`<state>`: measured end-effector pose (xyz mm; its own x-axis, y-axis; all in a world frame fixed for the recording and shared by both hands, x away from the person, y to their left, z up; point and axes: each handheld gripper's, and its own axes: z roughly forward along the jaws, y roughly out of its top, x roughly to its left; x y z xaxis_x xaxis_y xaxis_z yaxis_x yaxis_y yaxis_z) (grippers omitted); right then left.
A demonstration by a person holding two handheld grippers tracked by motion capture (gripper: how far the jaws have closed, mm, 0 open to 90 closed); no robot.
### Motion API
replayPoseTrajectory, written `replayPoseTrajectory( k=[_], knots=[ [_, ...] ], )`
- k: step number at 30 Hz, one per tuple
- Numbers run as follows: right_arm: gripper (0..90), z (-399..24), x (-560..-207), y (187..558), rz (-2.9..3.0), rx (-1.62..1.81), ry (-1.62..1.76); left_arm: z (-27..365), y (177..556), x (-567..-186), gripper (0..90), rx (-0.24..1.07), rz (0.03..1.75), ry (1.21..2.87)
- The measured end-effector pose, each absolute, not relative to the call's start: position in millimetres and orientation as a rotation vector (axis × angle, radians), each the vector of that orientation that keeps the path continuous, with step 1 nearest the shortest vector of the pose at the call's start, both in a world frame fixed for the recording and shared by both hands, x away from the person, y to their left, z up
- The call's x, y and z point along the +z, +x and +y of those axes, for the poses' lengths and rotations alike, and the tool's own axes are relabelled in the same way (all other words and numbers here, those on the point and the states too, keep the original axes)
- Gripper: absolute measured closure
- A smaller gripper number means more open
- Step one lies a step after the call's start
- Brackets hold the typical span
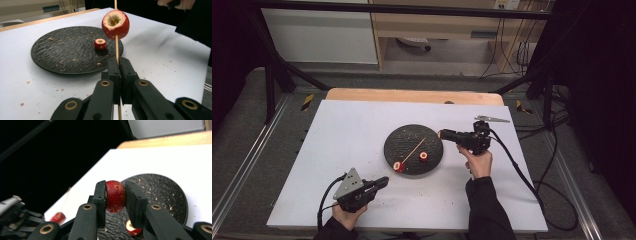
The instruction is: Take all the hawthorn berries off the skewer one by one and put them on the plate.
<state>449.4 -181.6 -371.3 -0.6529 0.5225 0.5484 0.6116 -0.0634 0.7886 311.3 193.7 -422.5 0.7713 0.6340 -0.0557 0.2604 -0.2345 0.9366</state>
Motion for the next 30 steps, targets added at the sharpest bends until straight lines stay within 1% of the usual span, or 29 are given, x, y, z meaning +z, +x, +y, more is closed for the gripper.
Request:
replayPoseTrajectory(
  k=[5, 9, 13, 21, 24, 27, 29, 30],
  knots=[
    [72.2, -151, -397, 464, -2.175, -1.701, -1.330, 198, 316, -424, 88.1, 0.402, 0.722, 1.812],
    [72.2, -135, -418, 475, -2.207, -1.621, -1.382, 199, 317, -424, 88.2, 0.408, 0.729, 1.811],
    [72.1, -130, -432, 482, -2.222, -1.563, -1.423, 199, 319, -425, 88.1, 0.407, 0.739, 1.815],
    [70.8, -125, -446, 483, -2.300, -1.481, -1.469, 196, 320, -427, 88.1, 0.398, 0.744, 1.835],
    [68.2, -124, -449, 483, -2.323, -1.467, -1.489, 196, 321, -427, 88.1, 0.395, 0.748, 1.838],
    [62.9, -124, -449, 483, -2.346, -1.467, -1.495, 196, 321, -428, 88.1, 0.394, 0.752, 1.843],
    [57.8, -126, -445, 481, -2.359, -1.487, -1.497, 196, 321, -428, 88.1, 0.392, 0.753, 1.843],
    [56.9, -126, -442, 480, -2.364, -1.503, -1.495, 196, 321, -428, 88.1, 0.393, 0.755, 1.844]
  ],
)
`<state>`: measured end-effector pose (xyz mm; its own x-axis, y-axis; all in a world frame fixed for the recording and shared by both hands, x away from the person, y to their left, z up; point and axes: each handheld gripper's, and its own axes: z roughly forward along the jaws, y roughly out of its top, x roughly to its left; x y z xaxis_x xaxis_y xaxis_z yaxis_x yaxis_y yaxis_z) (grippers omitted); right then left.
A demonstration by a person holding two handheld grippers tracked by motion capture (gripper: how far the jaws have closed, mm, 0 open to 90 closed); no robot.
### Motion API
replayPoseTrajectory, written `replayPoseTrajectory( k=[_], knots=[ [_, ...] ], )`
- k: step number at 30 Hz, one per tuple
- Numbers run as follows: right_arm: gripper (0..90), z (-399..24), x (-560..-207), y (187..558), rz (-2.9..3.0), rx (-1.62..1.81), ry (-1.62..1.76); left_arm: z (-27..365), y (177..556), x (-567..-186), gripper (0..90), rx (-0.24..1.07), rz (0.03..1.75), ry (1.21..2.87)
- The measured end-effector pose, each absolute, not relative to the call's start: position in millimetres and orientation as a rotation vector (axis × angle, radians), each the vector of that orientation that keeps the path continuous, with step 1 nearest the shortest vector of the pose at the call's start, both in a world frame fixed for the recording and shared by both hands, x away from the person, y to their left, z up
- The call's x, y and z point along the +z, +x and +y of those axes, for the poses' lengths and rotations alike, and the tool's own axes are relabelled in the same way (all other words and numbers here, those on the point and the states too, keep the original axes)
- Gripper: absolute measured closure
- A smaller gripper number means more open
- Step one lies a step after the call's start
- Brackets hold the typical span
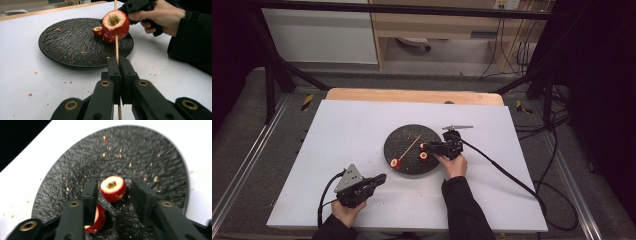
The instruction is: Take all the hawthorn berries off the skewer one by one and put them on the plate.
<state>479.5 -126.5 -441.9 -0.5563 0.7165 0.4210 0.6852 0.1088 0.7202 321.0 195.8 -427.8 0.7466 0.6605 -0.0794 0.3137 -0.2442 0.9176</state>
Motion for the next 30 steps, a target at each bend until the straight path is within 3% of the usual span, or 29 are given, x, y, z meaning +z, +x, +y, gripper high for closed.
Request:
replayPoseTrajectory(
  k=[4, 9, 16, 20, 30],
  knots=[
    [47.6, -130, -427, 471, 2.292, 1.507, 1.403, 196, 321, -428, 88.2, 0.390, 0.759, 1.845],
    [28.0, -134, -414, 457, 2.288, 1.533, 1.330, 195, 321, -428, 88.1, 0.390, 0.761, 1.847],
    [11.5, -137, -402, 434, 2.303, 1.593, 1.237, 193, 321, -428, 88.1, 0.387, 0.761, 1.853],
    [6.6, -137, -397, 419, 2.318, 1.623, 1.190, 192, 321, -428, 88.1, 0.387, 0.760, 1.856],
    [5.5, -133, -398, 387, 2.393, 1.663, 1.105, 185, 319, -429, 88.1, 0.385, 0.745, 1.873]
  ],
)
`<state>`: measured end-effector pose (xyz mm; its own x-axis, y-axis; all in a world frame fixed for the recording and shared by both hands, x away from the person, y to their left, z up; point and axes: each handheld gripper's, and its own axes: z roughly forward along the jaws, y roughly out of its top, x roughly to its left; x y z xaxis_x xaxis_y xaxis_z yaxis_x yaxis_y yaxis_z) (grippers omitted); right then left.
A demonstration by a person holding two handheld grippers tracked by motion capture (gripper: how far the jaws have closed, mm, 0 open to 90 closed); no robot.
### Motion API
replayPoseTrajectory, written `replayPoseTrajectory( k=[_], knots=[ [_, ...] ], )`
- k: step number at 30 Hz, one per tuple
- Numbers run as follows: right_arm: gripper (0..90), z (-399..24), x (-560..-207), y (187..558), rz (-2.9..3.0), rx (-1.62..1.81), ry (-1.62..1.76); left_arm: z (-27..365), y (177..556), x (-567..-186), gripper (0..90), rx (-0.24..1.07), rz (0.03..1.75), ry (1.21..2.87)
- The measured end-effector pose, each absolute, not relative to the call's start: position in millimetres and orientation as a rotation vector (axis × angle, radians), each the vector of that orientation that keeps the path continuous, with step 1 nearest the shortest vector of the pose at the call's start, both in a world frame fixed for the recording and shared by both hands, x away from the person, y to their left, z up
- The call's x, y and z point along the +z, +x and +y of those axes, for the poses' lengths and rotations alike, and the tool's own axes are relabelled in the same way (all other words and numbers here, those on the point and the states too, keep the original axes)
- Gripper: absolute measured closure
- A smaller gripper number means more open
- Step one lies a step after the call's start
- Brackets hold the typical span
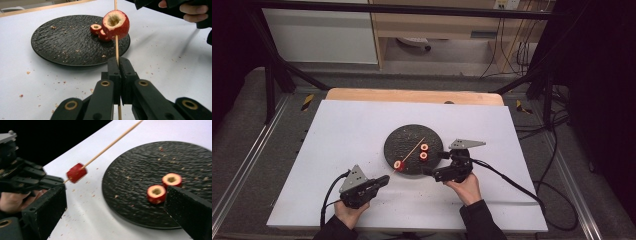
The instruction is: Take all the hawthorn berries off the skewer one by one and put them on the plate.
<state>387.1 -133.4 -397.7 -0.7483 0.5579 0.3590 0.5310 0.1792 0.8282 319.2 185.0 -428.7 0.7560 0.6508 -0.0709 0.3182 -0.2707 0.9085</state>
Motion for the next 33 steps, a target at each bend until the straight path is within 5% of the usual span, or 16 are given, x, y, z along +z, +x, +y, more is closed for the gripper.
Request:
replayPoseTrajectory(
  k=[23, 33],
  knots=[
    [16.6, -122, -414, 361, 2.418, 1.767, 1.072, 139, 308, -426, 88.0, 0.339, 0.638, 1.935],
    [41.8, -125, -416, 359, 2.438, 1.833, 1.021, 132, 305, -427, 88.1, 0.321, 0.605, 1.921]
  ],
)
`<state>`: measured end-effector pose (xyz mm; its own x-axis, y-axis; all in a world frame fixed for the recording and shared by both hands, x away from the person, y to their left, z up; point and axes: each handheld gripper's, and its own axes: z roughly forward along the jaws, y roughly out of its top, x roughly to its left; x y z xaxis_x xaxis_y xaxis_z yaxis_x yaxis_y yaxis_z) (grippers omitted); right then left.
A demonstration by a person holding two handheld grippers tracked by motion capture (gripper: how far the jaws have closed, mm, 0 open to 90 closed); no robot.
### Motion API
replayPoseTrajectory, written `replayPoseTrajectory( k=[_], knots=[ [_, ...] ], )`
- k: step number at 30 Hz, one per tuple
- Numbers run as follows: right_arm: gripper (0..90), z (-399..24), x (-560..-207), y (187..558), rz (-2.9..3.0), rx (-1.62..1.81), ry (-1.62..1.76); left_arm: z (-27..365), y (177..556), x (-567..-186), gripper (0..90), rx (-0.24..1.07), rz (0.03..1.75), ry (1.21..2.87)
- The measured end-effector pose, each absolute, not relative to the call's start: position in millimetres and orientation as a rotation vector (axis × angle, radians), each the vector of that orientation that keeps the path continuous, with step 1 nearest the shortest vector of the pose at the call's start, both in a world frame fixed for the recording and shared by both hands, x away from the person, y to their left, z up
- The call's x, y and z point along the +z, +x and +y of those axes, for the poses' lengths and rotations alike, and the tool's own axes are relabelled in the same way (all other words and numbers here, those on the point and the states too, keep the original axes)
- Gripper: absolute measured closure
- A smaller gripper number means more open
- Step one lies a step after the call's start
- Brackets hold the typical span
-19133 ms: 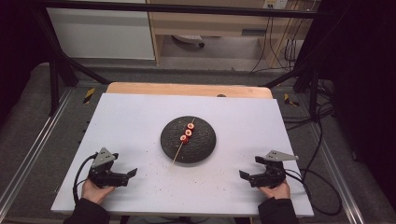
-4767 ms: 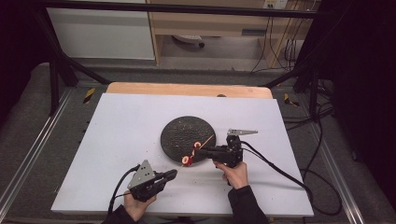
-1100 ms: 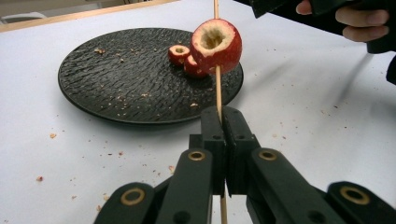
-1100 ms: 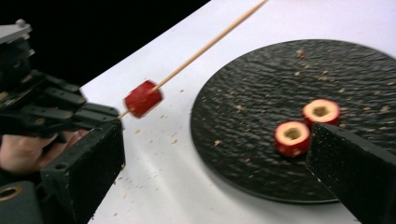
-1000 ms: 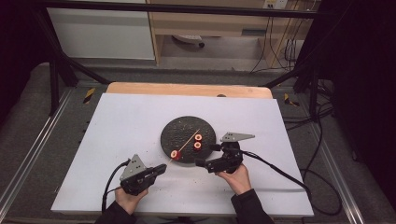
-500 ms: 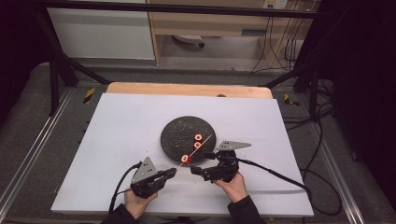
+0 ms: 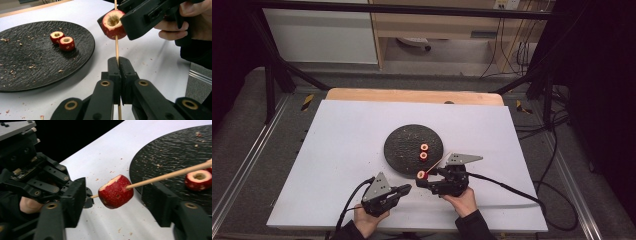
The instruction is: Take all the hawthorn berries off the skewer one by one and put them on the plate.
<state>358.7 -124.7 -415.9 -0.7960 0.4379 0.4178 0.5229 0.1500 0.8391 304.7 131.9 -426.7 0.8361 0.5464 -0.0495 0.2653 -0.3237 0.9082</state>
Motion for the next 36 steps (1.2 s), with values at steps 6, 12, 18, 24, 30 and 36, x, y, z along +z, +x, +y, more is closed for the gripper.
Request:
replayPoseTrajectory(
  k=[6, 12, 18, 24, 30, 36],
  knots=[
    [56.9, -124, -418, 360, -2.321, -1.717, -0.937, 132, 304, -427, 88.1, 0.314, 0.600, 1.919],
    [59.5, -126, -417, 361, -2.315, -1.713, -0.947, 133, 304, -428, 88.1, 0.309, 0.601, 1.923],
    [59.6, -138, -415, 366, -2.259, -1.749, -1.001, 135, 303, -428, 88.1, 0.310, 0.597, 1.921],
    [59.7, -150, -410, 372, -2.223, -1.782, -1.046, 138, 301, -428, 88.1, 0.312, 0.598, 1.921],
    [59.7, -161, -401, 378, -2.200, -1.811, -1.086, 143, 300, -428, 88.1, 0.316, 0.595, 1.917],
    [59.7, -175, -388, 390, -2.171, -1.847, -1.135, 149, 301, -427, 88.1, 0.323, 0.596, 1.913]
  ],
)
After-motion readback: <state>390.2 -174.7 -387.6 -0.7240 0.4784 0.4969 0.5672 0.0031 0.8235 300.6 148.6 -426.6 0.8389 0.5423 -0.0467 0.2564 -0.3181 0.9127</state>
